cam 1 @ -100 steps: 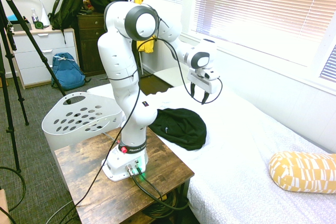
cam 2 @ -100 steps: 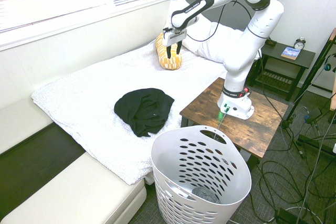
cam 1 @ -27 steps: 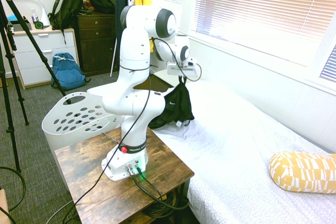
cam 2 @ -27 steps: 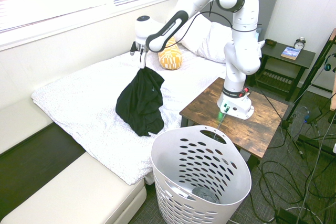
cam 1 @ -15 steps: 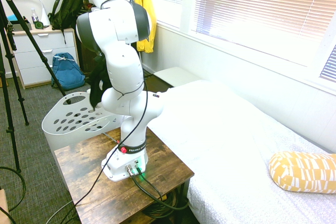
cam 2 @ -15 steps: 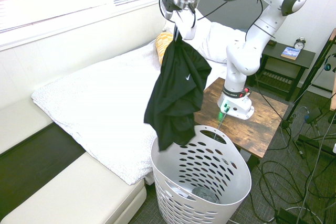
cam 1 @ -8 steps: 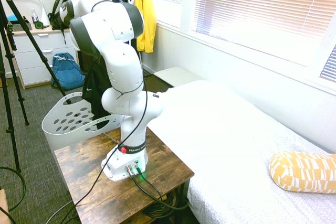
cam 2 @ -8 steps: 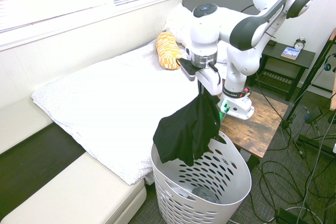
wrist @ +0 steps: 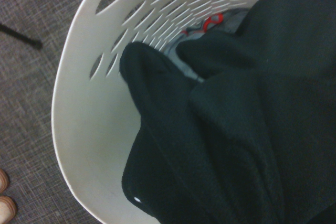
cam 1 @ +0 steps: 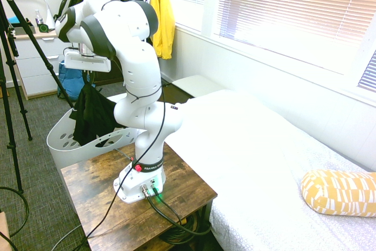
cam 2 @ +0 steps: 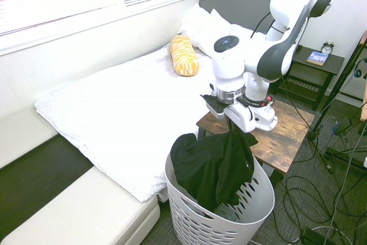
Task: Put my clothes in the laundry bag
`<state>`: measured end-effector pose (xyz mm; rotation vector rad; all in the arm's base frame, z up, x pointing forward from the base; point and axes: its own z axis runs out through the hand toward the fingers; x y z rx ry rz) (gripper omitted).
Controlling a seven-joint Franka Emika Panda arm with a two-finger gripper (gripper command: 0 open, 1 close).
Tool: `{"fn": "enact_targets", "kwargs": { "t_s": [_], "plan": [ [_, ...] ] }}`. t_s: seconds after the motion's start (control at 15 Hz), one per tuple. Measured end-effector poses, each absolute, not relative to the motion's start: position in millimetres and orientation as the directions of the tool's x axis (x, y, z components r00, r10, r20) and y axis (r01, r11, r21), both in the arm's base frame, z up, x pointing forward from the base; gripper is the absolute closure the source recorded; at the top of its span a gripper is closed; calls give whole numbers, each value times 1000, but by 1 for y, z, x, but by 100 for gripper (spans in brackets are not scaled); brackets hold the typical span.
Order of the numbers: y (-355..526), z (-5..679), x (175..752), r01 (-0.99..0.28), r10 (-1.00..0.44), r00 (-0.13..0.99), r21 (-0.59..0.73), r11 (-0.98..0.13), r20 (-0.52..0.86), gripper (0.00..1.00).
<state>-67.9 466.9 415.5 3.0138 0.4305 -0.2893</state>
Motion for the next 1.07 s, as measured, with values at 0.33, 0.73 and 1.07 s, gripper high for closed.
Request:
{"fn": "enact_targets", "kwargs": {
  "t_s": [0.33, 0.73, 1.07],
  "plan": [
    [468, 397, -77, 298, 274, 934, 77, -952, -229, 0],
    [466, 395, -64, 272, 248, 942, 83, -959, -226, 0],
    [450, 399, 22, 136, 119, 980, 102, -985, -158, 0]
  ]
}}
